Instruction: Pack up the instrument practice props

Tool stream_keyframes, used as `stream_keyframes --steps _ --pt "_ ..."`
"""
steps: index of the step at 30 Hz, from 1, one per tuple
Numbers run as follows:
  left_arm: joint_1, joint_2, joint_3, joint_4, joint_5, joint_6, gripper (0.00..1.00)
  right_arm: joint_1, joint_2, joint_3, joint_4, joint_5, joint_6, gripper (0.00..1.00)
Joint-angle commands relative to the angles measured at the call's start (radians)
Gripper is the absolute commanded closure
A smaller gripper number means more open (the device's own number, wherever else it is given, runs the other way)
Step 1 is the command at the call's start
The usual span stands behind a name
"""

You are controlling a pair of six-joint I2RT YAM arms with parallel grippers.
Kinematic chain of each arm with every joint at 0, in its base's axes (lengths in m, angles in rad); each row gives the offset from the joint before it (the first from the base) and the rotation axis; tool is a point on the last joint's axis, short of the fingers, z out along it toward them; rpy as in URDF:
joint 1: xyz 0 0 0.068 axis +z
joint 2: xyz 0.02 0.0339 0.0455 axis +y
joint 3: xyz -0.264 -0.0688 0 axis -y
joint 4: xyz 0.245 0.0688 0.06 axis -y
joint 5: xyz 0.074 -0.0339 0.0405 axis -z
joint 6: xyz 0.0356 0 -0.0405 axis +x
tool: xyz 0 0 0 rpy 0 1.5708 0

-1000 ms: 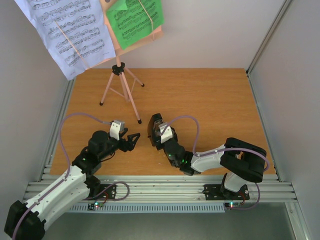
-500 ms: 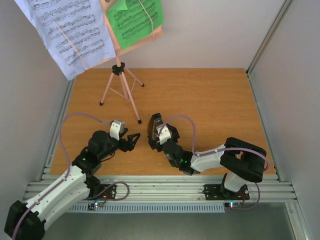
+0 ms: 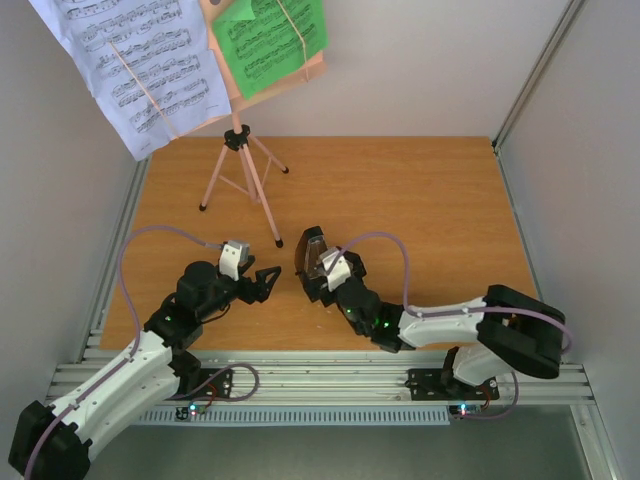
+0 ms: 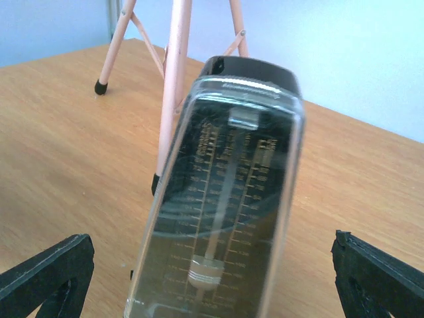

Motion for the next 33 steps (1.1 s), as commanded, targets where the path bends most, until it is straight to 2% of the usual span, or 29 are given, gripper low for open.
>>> stream_keyframes --steps 1,5,8,12,16,18,20,23,33 --pt "0.005 -0.007 -0.011 0.016 -0.009 0.019 0.1 -0.006 -0.124 -0.052 -0.091 -0.024 0.02 0.01" --pt "0.006 -0.02 -0.016 0.021 0.006 0.03 0.01 -0.006 -0.289 -0.101 -0.234 -0.053 0.069 0.01" --pt "0.005 -0.036 -0.021 0.047 0.046 0.052 0.01 -0.008 -0.432 -0.114 -0.391 -0.078 0.118 0.01" --pt "0.005 -0.043 0.016 0.082 0.149 0.072 0.01 -0.053 -0.618 -0.069 -0.687 -0.168 0.185 0.02" --pt "0.005 0.023 0.121 0.085 0.213 0.102 0.01 -0.194 -0.749 0.011 -0.922 -0.384 0.258 0.02" --pt "0.005 0.131 0.208 0.072 0.255 0.122 0.01 -0.315 -0.77 0.038 -0.997 -0.526 0.298 0.01" --pt "0.005 0.231 0.277 0.078 0.324 0.143 0.01 -0.418 -0.781 0.04 -1.009 -0.627 0.324 0.01" --pt "0.005 0.367 0.376 0.067 0.416 0.203 0.01 -0.491 -0.784 0.028 -0.993 -0.738 0.345 0.02" --pt "0.006 0.611 0.544 -0.009 0.472 0.4 0.0 -0.526 -0.774 -0.012 -0.933 -0.807 0.373 0.01"
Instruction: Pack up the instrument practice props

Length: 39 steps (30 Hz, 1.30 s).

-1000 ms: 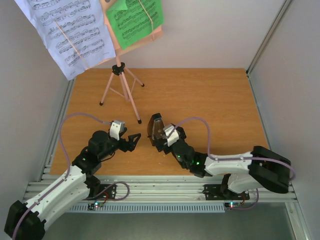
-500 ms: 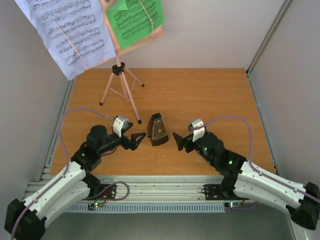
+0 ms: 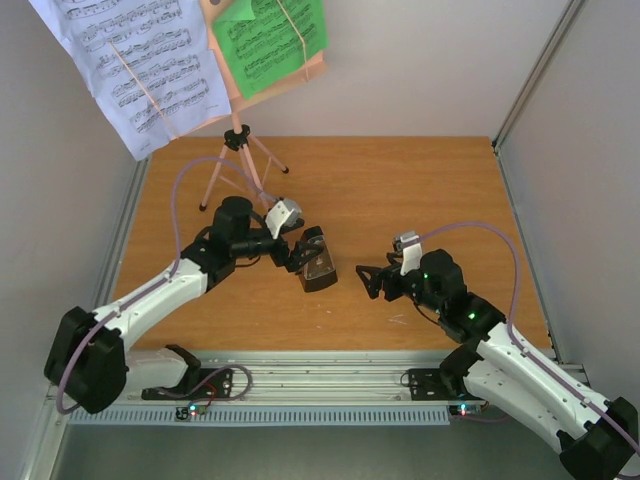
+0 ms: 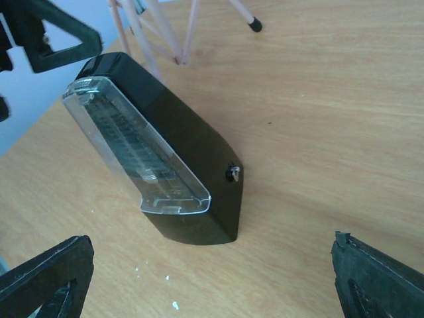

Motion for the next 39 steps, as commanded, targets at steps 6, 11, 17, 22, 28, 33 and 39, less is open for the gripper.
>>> stream_keyframes --steps 6,11,17,22,28,33,39 --pt "0.005 0.126 0.098 -0.028 0.051 0.166 0.01 -0.016 0.014 -0.019 0.034 -0.085 0.029 0.02" --pt "0.002 0.14 0.083 -0.017 0.038 0.185 0.05 -0.02 0.018 -0.025 0.039 -0.085 0.029 0.01" --pt "-0.005 0.132 0.067 -0.006 -0.004 0.202 0.23 -0.022 0.018 -0.029 0.043 -0.087 0.031 0.01" --pt "-0.016 0.131 0.065 -0.018 -0.048 0.225 0.32 -0.023 0.018 -0.029 0.043 -0.088 0.033 0.02" --pt "-0.029 0.135 0.066 -0.033 -0.087 0.245 0.4 -0.025 0.016 -0.029 0.041 -0.088 0.033 0.02" --pt "-0.041 0.138 0.068 -0.038 -0.115 0.26 0.48 -0.027 0.01 -0.029 0.038 -0.087 0.033 0.02" --pt "-0.051 0.132 0.066 -0.039 -0.143 0.272 0.54 -0.029 0.002 -0.027 0.031 -0.086 0.032 0.02"
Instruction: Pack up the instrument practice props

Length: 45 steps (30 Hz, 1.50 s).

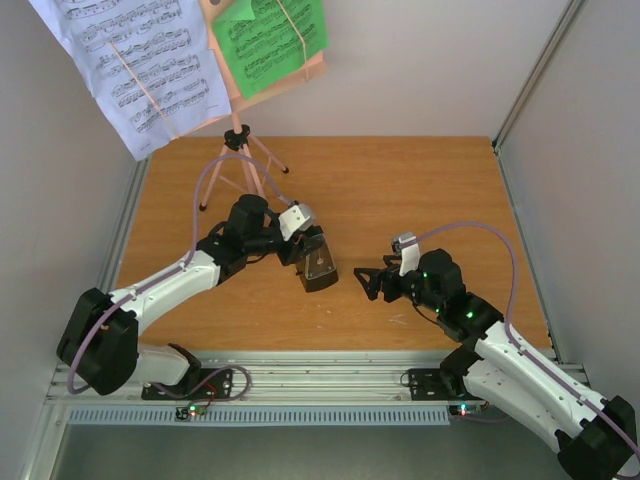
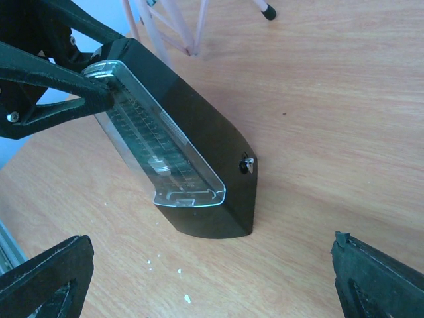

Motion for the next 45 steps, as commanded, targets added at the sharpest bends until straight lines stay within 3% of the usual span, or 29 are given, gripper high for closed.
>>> stream_keyframes --steps 1,10,19,22,26,29,34,41,45 --pt "-0.011 -0.004 -0.007 0.007 -0.052 0.026 0.54 -0.01 -0.014 -0.008 0.004 -0.009 0.012 0.02" --pt "-0.079 -0.051 -0.05 0.024 -0.275 -0.051 0.57 -0.009 -0.038 -0.007 -0.018 0.012 0.007 0.02" --pt "-0.264 -0.122 -0.117 0.035 -0.706 -0.435 0.6 -0.01 -0.058 -0.014 -0.048 0.037 -0.001 0.01" --pt "-0.337 -0.106 -0.092 -0.046 -0.861 -0.548 0.6 -0.01 -0.06 -0.012 -0.061 0.037 -0.007 0.01" --pt "-0.413 -0.078 -0.051 -0.125 -0.968 -0.636 0.59 -0.011 -0.057 -0.011 -0.078 0.039 -0.003 0.01" --pt "-0.455 -0.057 -0.035 -0.141 -0.985 -0.67 0.53 -0.01 -0.058 -0.014 -0.091 0.088 0.023 0.01" --pt "-0.463 -0.079 -0.042 -0.138 -0.912 -0.693 0.33 -0.01 -0.038 0.003 -0.126 0.115 0.073 0.01" --pt "-0.463 -0.238 -0.109 -0.136 -0.822 -0.655 0.1 -0.009 0.015 0.015 -0.155 0.051 0.086 0.02" --pt "-0.46 -0.366 -0.192 -0.115 -0.736 -0.61 0.04 -0.008 0.008 0.004 -0.157 0.012 0.105 0.02"
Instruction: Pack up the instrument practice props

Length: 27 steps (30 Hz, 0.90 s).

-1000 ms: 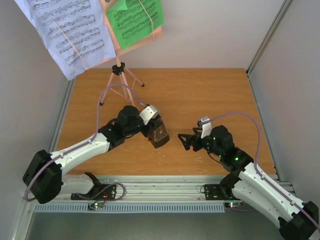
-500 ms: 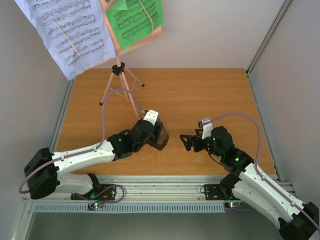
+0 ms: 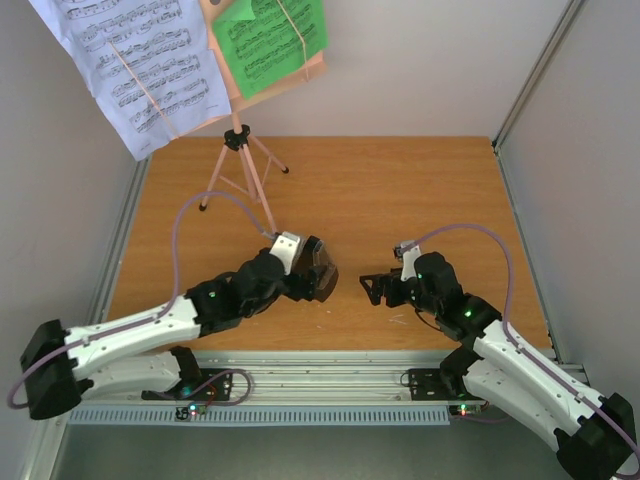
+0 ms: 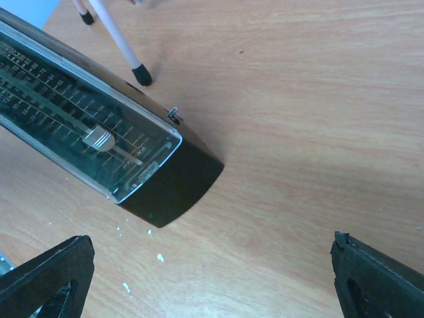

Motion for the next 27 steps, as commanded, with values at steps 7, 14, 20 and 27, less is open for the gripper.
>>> stream_keyframes --steps 7,14,20,27 --pt "0.044 -0.295 -0.382 0.231 0.151 0.146 0.01 -0.001 -0.032 -0.007 0.01 -0.146 0.004 0.02" --pt "0.104 -0.435 -0.61 0.488 0.199 0.221 0.01 0.023 0.024 0.103 0.007 -0.246 -0.108 0.02" --pt "0.124 -0.448 -0.633 0.475 0.176 0.279 0.01 0.046 0.186 0.325 -0.038 -0.252 -0.222 0.02" --pt "0.126 -0.355 -0.62 0.528 0.154 0.319 0.01 0.12 0.482 0.553 -0.08 -0.259 -0.351 0.07"
